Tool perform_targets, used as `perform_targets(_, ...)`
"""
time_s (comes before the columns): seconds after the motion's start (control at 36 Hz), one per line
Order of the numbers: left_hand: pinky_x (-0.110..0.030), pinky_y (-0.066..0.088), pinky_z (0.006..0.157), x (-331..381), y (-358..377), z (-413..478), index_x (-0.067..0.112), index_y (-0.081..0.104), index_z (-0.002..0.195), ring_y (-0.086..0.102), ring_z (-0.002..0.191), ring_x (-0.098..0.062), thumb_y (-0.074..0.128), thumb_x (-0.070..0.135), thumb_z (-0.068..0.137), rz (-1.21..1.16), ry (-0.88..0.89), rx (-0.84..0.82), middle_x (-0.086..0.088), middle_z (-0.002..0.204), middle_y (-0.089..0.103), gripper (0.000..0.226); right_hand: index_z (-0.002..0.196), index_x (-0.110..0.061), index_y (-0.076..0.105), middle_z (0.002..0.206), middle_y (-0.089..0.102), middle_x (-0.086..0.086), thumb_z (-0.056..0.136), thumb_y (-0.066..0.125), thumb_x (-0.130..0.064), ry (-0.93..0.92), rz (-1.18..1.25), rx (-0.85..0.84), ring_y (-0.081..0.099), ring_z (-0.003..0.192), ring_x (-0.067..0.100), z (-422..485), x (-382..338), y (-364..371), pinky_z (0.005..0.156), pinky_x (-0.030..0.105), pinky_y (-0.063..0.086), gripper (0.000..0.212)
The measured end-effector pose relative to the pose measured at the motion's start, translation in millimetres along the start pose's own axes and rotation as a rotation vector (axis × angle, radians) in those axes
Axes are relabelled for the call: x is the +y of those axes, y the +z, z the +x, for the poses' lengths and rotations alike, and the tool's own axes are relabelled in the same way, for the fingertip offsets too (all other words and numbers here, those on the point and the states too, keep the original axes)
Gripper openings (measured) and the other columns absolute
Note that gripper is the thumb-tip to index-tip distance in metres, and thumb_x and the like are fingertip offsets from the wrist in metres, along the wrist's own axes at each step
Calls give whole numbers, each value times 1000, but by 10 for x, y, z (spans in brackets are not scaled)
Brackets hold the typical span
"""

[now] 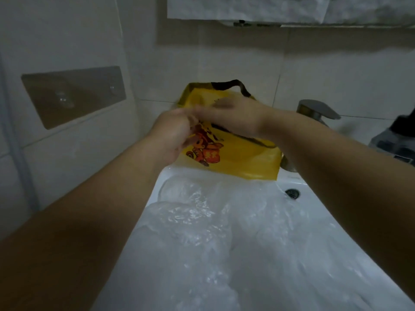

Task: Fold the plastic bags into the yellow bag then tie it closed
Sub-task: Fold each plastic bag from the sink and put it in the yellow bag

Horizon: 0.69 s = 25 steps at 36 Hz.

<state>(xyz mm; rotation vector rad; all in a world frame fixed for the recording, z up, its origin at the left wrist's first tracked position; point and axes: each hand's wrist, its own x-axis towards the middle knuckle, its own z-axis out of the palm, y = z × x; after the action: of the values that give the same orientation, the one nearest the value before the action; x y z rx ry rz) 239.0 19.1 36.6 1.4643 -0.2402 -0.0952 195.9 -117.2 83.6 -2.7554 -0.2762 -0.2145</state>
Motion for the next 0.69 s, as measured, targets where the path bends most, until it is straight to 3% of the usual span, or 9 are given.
perform_targets(0.08,-21,54,63,-79,22,26,9,53,125,64,96,-19,57,-2,89,91,35,10,-5,107,65,38,76,-12,51,67,46,1,92,55,-29,79,-320,-37,47,62,17,-4,101,58,49,25,31,24)
perform_targets(0.14,-30,58,72,-152,66,-11,12,43,130,66,97,-19,76,8,76,184,27,-35,-3,109,67,64,82,-11,50,69,45,1,95,47,-12,103,-313,97,46,64,18,-10,165,32,48,24,28,13)
perform_targets(0.22,-37,55,88,-232,147,-62,16,38,140,62,106,-19,87,38,43,468,-55,-116,1,117,65,111,92,-14,51,83,48,2,97,47,-12,42,-188,213,46,77,20,7,245,-12,55,28,29,6)
perform_targets(0.31,-29,48,87,-257,256,-103,13,59,122,58,107,-21,81,27,74,725,-78,-265,-2,117,64,55,107,-9,60,90,50,3,94,51,-10,29,-68,278,46,78,18,42,282,-66,51,23,29,16)
perform_targets(0.36,-25,39,80,-255,318,-120,18,55,109,50,100,-19,71,30,86,866,-111,-340,3,105,56,31,114,-10,61,92,51,1,93,53,-13,60,26,360,46,70,14,74,305,-100,46,14,28,23)
perform_targets(0.47,-25,35,60,-248,374,-76,12,57,120,45,84,-18,59,36,94,947,-167,-355,-4,102,56,36,109,-10,60,87,57,5,88,57,-19,159,159,436,54,67,13,106,358,-153,54,28,49,23)
perform_targets(0.53,-24,29,51,-245,372,-69,11,58,119,40,72,-14,55,34,96,962,-172,-330,0,87,49,32,103,-9,57,77,53,2,85,56,-20,196,150,465,54,68,17,92,400,-169,59,35,48,20)
perform_targets(0.61,-23,29,52,-264,365,-51,14,56,121,40,82,-16,55,33,96,913,-180,-327,-1,98,48,31,99,-13,51,76,46,-2,84,57,-20,228,48,429,50,71,17,43,460,-174,56,29,42,18)
perform_targets(0.69,-22,27,50,-274,362,-67,15,58,103,40,76,-15,55,31,96,889,-173,-314,-1,90,47,18,112,-15,48,86,50,-1,83,62,-16,241,55,356,51,72,15,-27,486,-156,51,26,39,32)
